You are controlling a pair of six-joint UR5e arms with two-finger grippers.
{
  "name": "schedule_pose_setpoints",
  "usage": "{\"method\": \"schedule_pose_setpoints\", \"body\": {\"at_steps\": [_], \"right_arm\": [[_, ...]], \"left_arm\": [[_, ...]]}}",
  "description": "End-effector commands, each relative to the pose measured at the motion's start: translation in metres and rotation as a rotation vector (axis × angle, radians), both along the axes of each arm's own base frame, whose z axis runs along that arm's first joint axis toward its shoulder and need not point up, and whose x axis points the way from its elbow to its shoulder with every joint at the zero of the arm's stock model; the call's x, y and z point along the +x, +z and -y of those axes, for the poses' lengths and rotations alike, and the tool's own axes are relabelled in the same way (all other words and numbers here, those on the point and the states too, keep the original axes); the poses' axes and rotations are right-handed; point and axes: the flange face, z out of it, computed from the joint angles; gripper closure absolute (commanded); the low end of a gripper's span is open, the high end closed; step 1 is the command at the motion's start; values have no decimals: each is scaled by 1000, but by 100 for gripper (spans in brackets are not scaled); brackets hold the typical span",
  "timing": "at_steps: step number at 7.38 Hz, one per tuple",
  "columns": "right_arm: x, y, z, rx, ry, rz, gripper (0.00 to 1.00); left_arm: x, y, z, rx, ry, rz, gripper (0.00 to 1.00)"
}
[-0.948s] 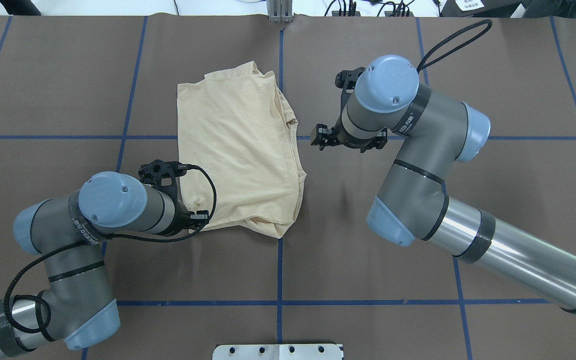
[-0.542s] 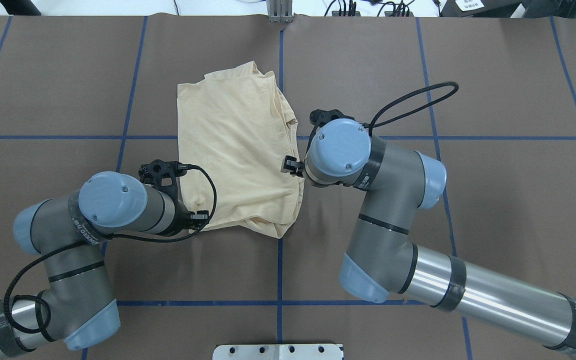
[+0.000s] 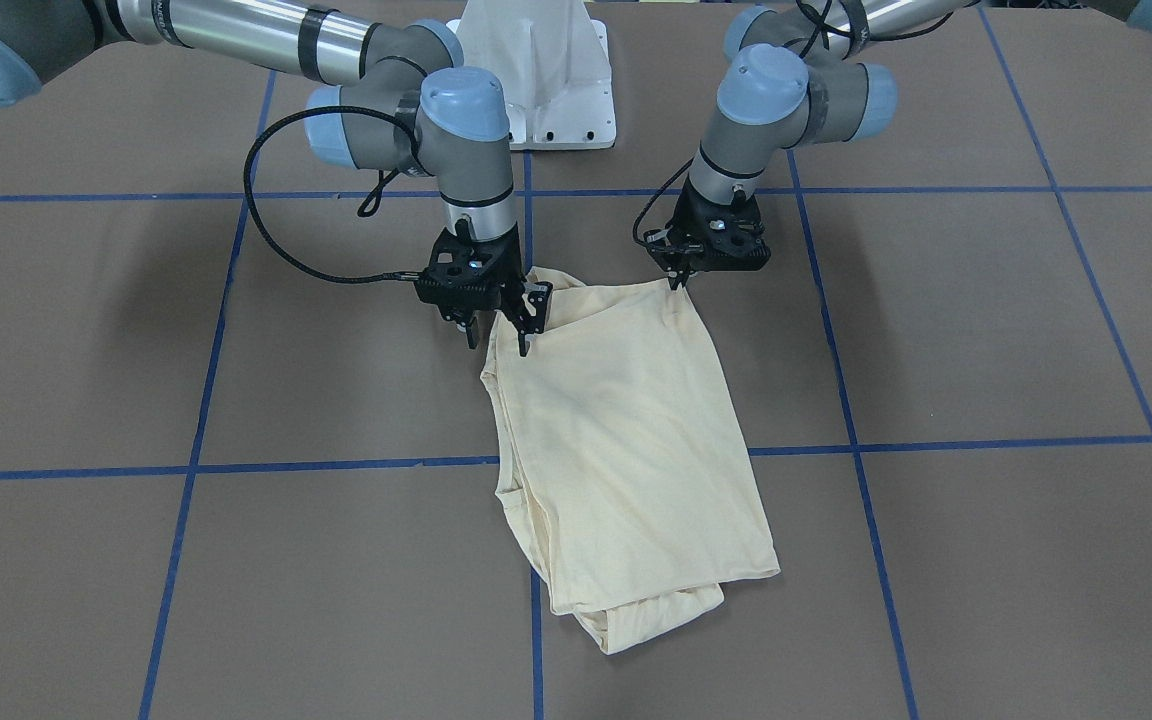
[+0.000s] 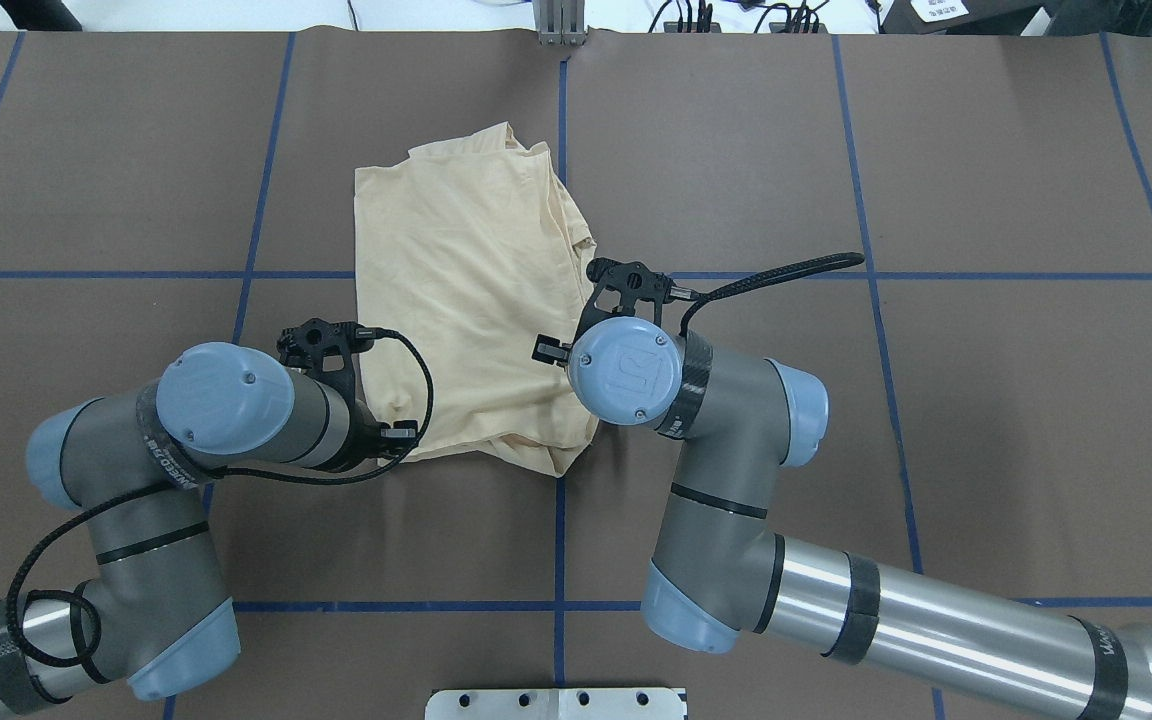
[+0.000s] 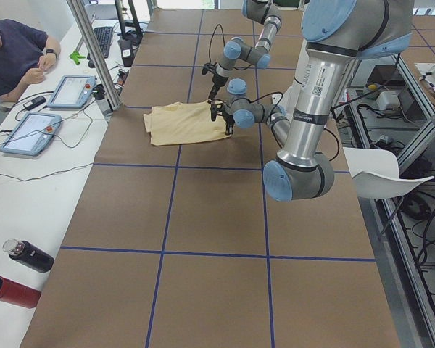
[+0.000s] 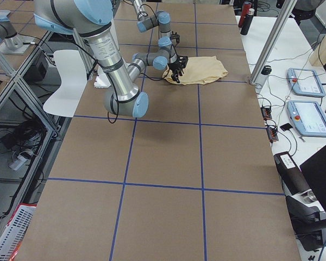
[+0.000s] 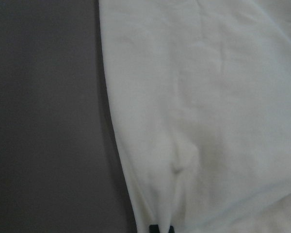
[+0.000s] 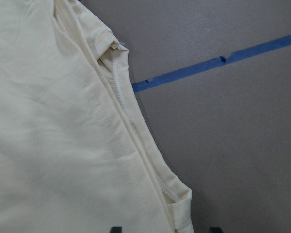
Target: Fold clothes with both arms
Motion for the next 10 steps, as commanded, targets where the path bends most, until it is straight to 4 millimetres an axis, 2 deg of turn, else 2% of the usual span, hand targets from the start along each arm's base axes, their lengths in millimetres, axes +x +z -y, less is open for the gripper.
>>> {"method": "schedule_pose_setpoints", "body": {"at_steps": [1,2,4,6,8,10], "right_arm": [[-6,4,2,12,10,-12,49],[-6,4,1,14,6,-13,55],[-7,4,-1,16,0,-13,73],[-11,8,-10,21,-11,-22,71],[-10,9,-10,36,-29,-36,63],[-10,9,-11,51,-44,-44,62]], "left_arm": [[0,0,0,-1,0,0,100],[0,0,0,-1,0,0,100],[-1,-1,0,0,-2,-2,100],[-1,-1,0,0,-2,-2,100],[0,0,1,-1,-2,0,100],[-1,1,1,-1,-3,2,100]]}}
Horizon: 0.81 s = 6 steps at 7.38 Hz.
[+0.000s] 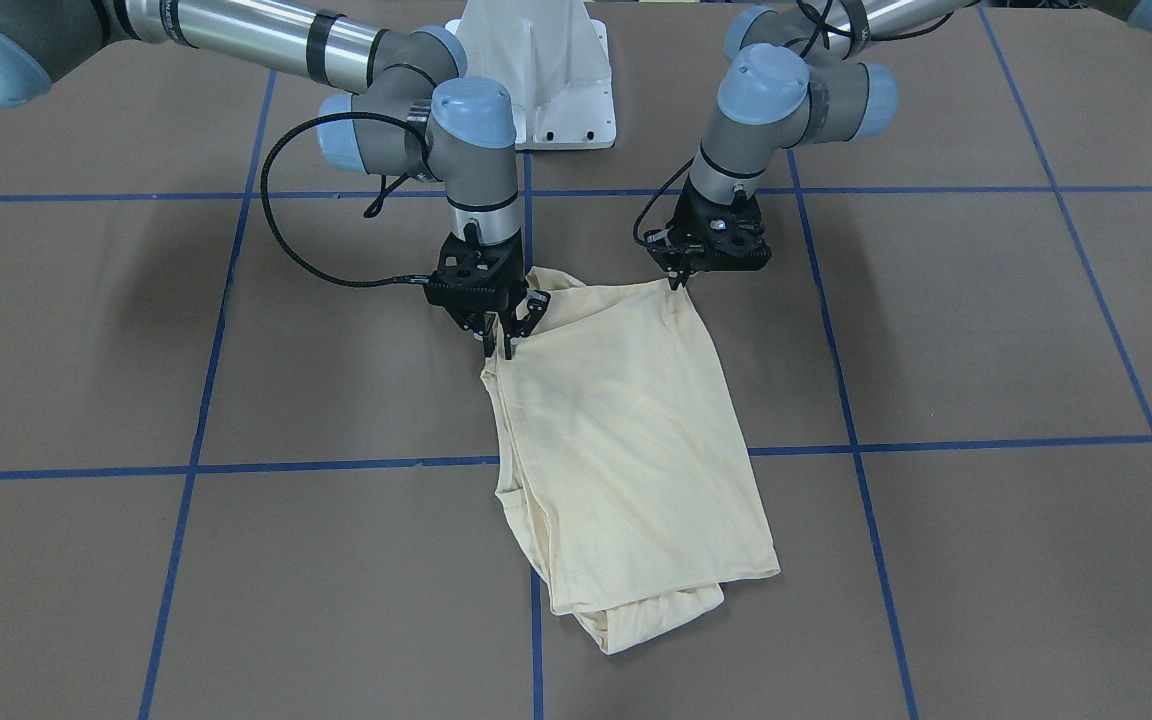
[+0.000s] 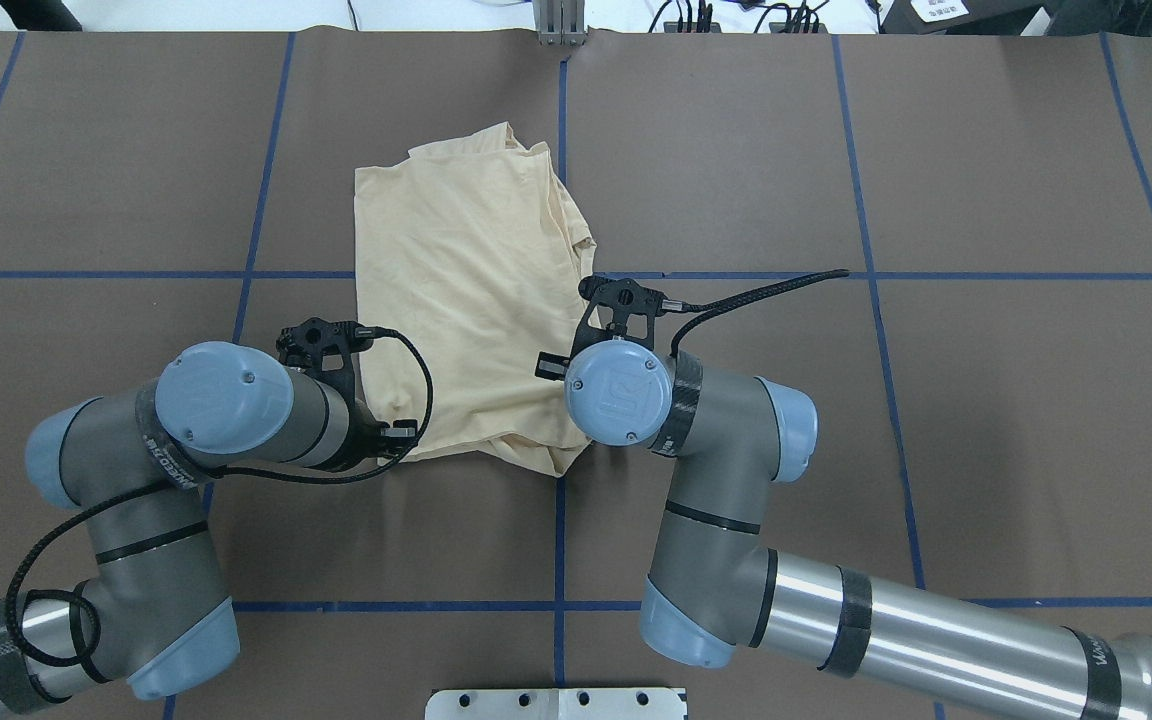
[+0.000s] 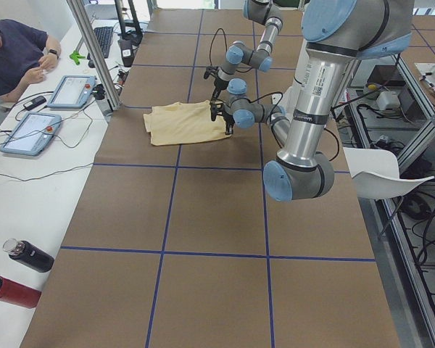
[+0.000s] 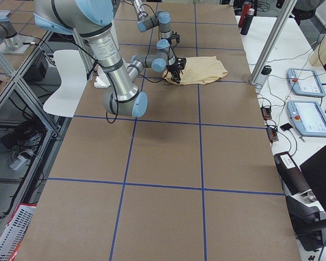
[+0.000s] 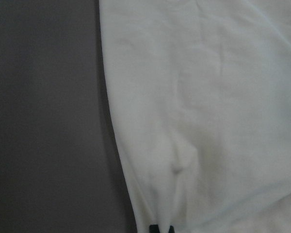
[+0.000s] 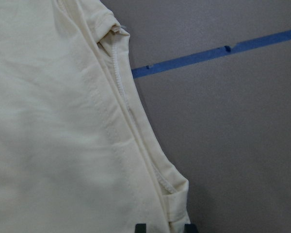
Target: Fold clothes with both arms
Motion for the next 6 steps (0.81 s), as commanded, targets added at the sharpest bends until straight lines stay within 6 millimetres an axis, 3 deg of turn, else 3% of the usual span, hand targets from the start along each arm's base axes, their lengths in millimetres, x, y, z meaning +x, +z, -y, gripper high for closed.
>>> {"method": "schedule_pose_setpoints", "body": {"at_steps": [1,4,5,6], "right_arm": [[-1,1,-1,28,-33,-20,63],[-1,2,-1,46,-68,-79,73],[0,1,-1,49,-72,-81,81],[0,0,0,49,-70,-81,99]], "left_arm": [[1,1,-1,0,1,2,100],[1,1,-1,0,1,2,100],[0,1,0,-1,0,2,100],[1,1,-1,-1,2,2,100]]}}
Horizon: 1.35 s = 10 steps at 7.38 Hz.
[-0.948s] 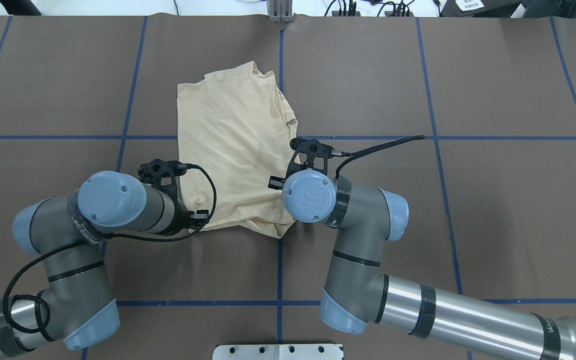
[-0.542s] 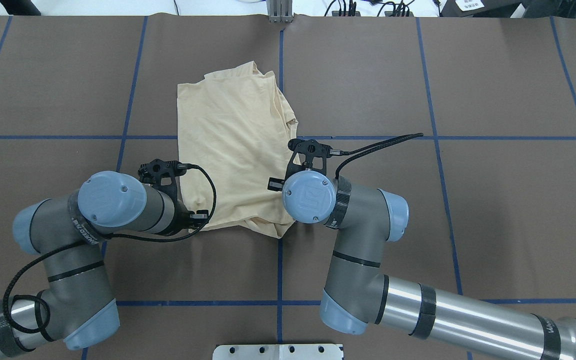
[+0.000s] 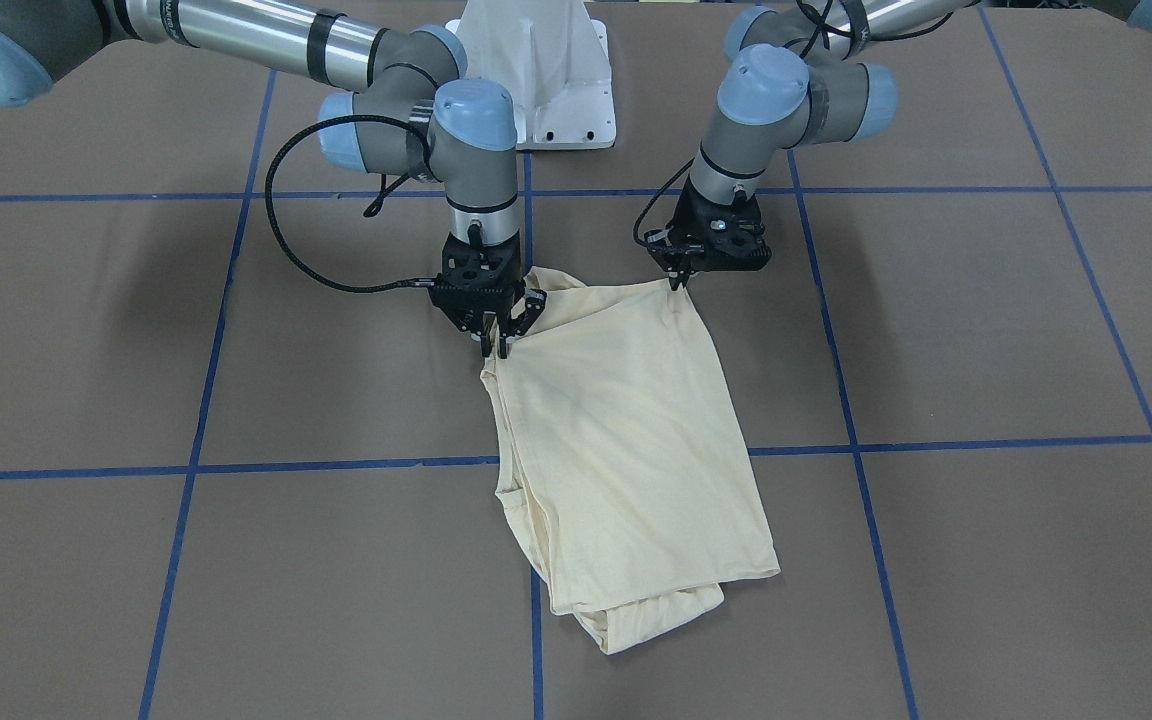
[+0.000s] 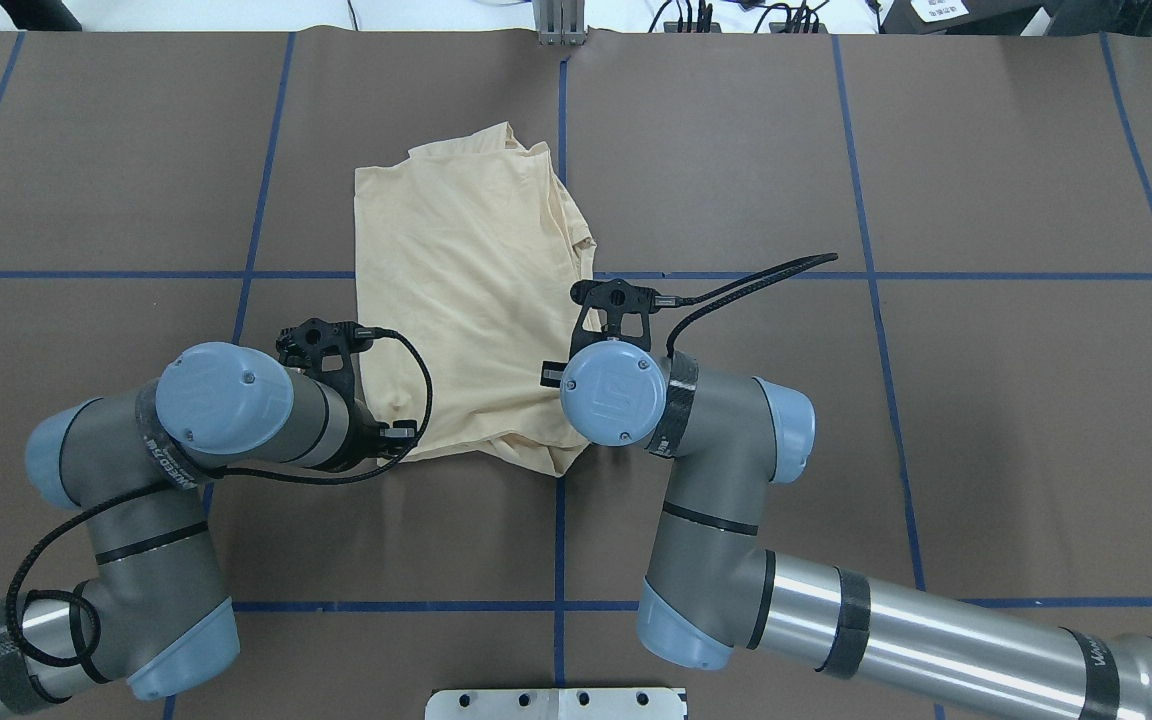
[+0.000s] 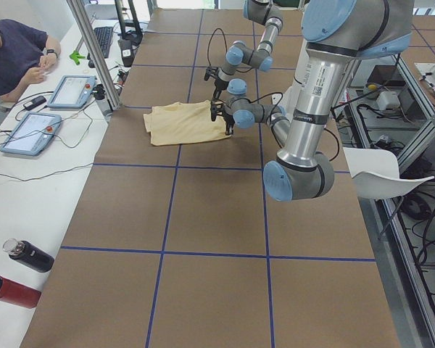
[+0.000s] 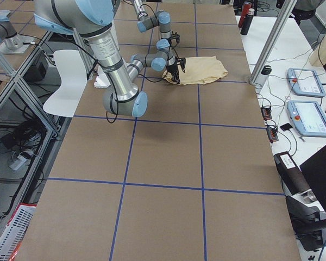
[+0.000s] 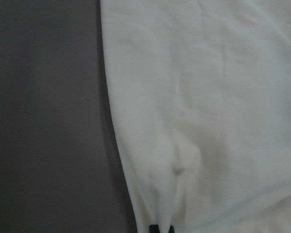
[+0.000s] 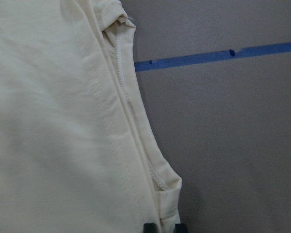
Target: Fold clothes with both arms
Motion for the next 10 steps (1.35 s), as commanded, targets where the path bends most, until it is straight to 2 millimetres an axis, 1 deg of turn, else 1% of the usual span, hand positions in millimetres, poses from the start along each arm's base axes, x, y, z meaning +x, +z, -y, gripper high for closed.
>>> {"method": "schedule_pose_setpoints", "body": {"at_steps": [1,3,4,5,6,9,10], "right_arm": [[1,-1,0,2,-4,-6,100],[1,0,-1,4,-5,-6,100],[0,-4,-2,4,-7,0,100],[9,-13,-6,8,-13,25,100],[12,-17,-7,8,-13,24,100],[14,-17,-8,4,-13,15,100],[11,-10,-8,5,-9,1,38]], "left_arm": [[0,0,0,0,0,0,100],[0,0,0,0,0,0,100],[-1,-1,0,0,0,-1,100],[0,-1,0,1,0,-3,100],[0,-1,0,1,0,-3,100],[0,-1,0,0,0,-1,100],[0,-1,0,0,0,-1,100]]}}
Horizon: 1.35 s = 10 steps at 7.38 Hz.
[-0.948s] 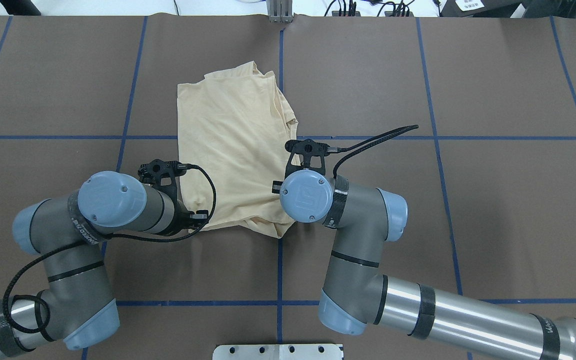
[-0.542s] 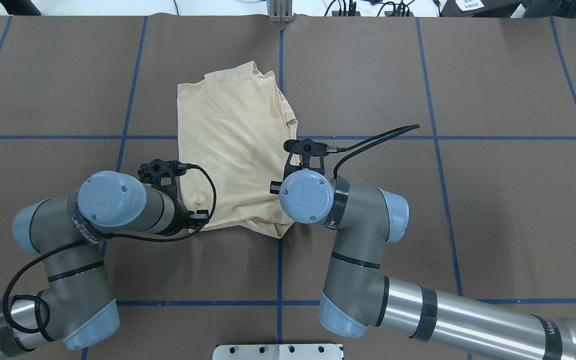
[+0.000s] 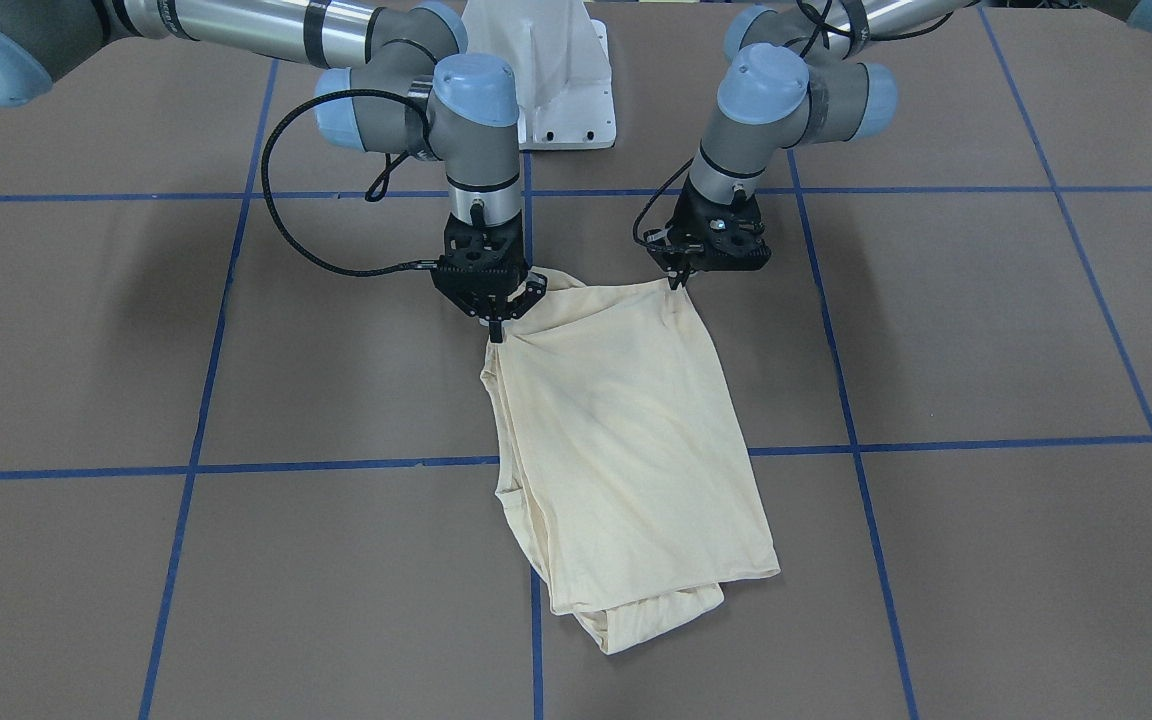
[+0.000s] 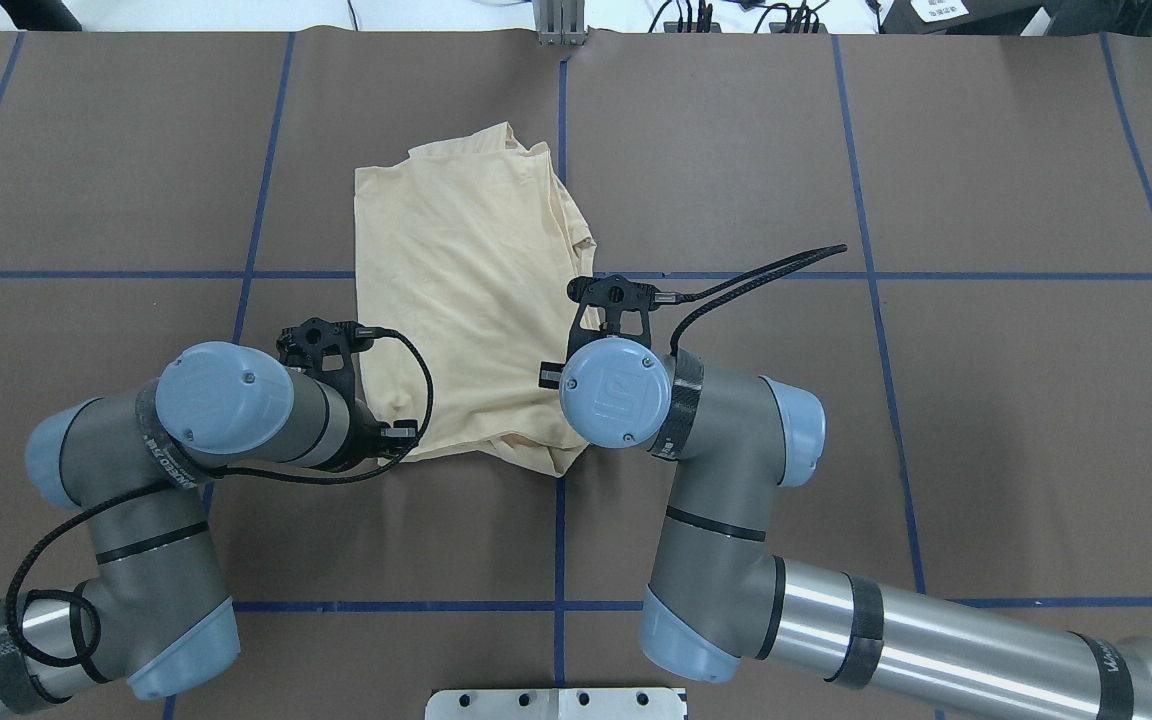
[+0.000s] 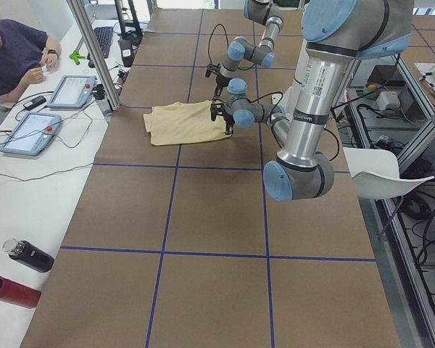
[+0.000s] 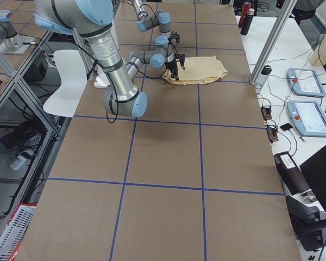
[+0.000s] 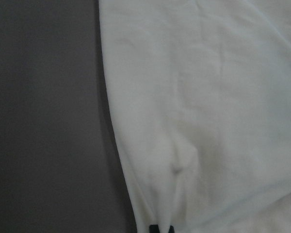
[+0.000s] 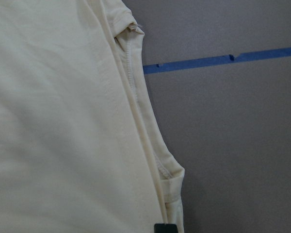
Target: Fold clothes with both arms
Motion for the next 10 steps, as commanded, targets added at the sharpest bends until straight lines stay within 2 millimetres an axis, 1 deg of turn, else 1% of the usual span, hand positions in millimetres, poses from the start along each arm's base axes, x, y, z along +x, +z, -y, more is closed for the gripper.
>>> {"method": "schedule_pose_setpoints", "body": {"at_steps": [1,2,3,5,8,10], "right_arm": [[-5,8,1,8,7,-21,15],[-7,15,5,33,1,-46,13],[-11,18,8,31,3,-56,14],[-12,12,8,34,5,-47,15],[-13,14,9,31,6,-50,27],[-13,14,9,31,7,-48,37]], "left_arm": [[0,0,-1,2,2,-1,100],[0,-1,-1,1,1,-2,100],[0,-1,-1,1,1,-2,100],[0,-1,-1,1,1,-2,100],[0,-1,-1,1,1,-2,100],[0,-1,-1,2,2,-2,100]]}}
